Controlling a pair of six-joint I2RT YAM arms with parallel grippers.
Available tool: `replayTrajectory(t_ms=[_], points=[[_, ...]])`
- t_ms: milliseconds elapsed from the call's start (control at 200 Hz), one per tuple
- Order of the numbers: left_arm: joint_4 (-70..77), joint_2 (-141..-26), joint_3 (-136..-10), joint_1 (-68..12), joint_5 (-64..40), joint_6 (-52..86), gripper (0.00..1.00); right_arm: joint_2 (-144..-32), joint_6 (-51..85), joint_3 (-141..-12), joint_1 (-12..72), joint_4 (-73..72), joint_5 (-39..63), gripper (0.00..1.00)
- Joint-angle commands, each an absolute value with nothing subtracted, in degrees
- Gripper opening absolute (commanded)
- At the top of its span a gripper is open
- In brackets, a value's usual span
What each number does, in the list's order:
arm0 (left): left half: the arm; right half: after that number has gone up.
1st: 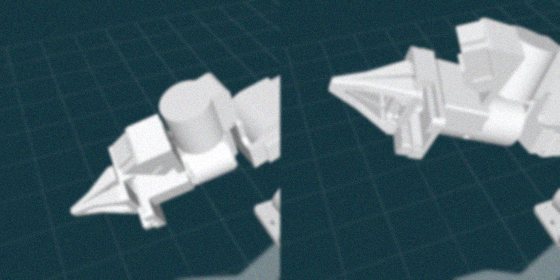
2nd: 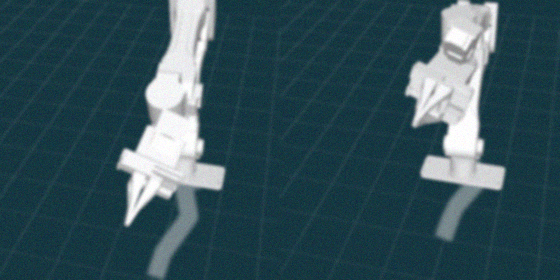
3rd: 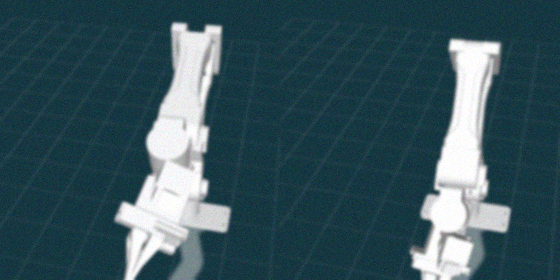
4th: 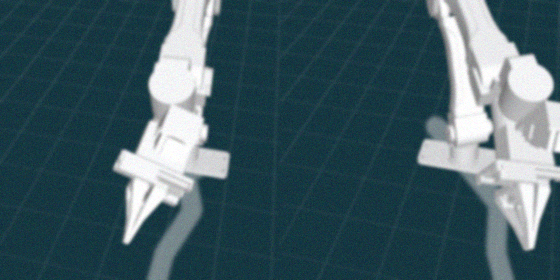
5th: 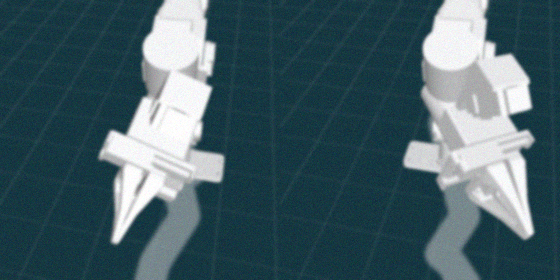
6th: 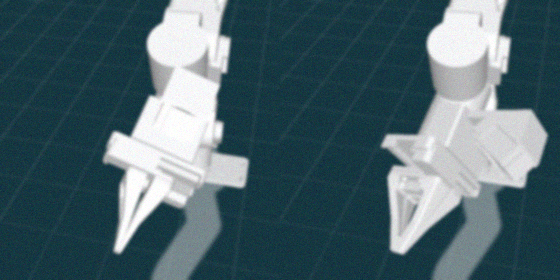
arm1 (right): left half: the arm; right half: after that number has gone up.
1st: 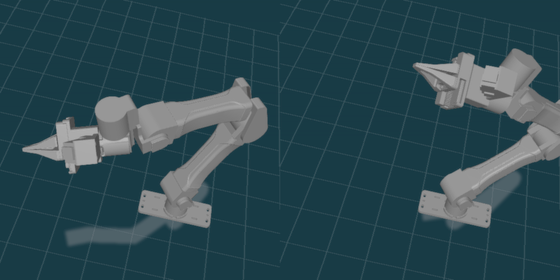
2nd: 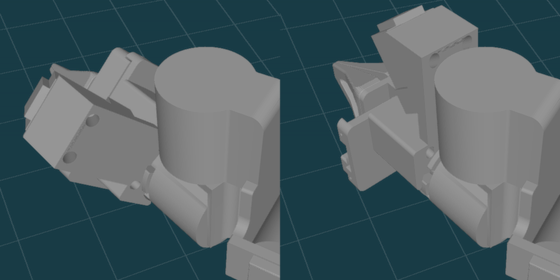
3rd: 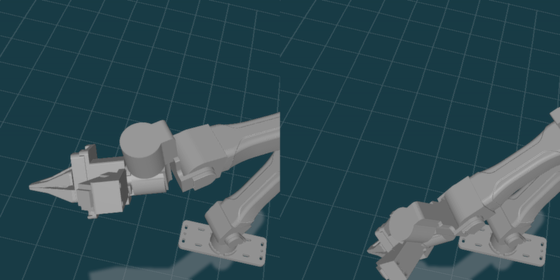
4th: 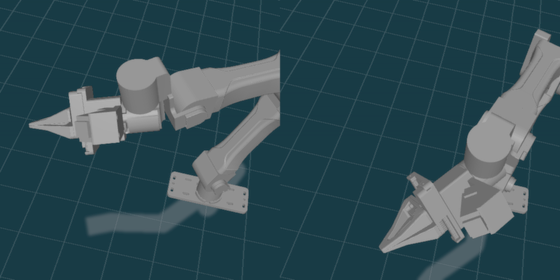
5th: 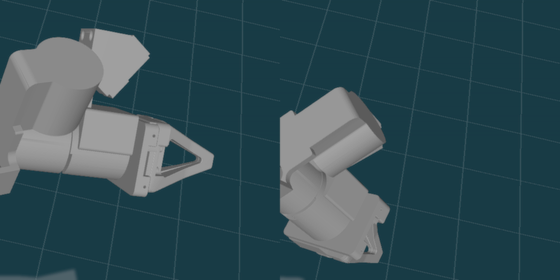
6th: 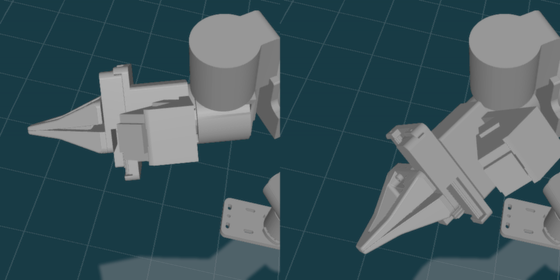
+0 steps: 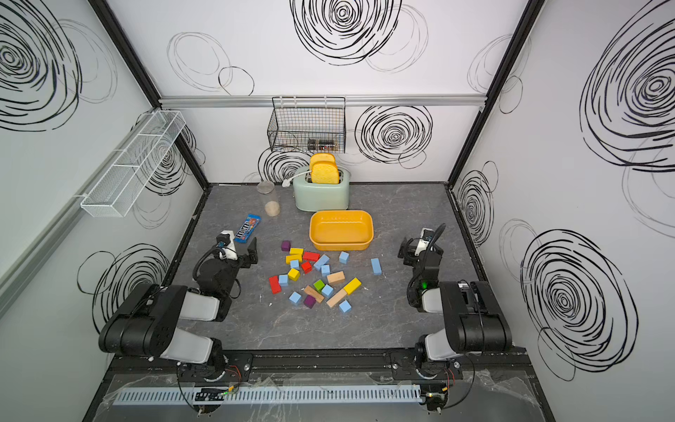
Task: Pick out the blue building blocks
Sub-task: Pick up the building block from the center of the board.
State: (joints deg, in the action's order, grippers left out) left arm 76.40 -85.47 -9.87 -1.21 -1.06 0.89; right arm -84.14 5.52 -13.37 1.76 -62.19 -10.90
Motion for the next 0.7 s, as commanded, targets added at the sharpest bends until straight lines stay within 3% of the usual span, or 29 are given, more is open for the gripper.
replayTrajectory(t_ms=[0,695], points=[[78.9,-85.5,-10.7,-0.6,-2.2,1.0,0.96,-84.5,5.2,-14.2,1.8,-64.0,-11.1,0.98],[81.4,-85.6,-9.4,0.3,0.4,3.3,0.96,-84.9,5.1,-13.9,1.4,-65.0,-10.3,0.98]])
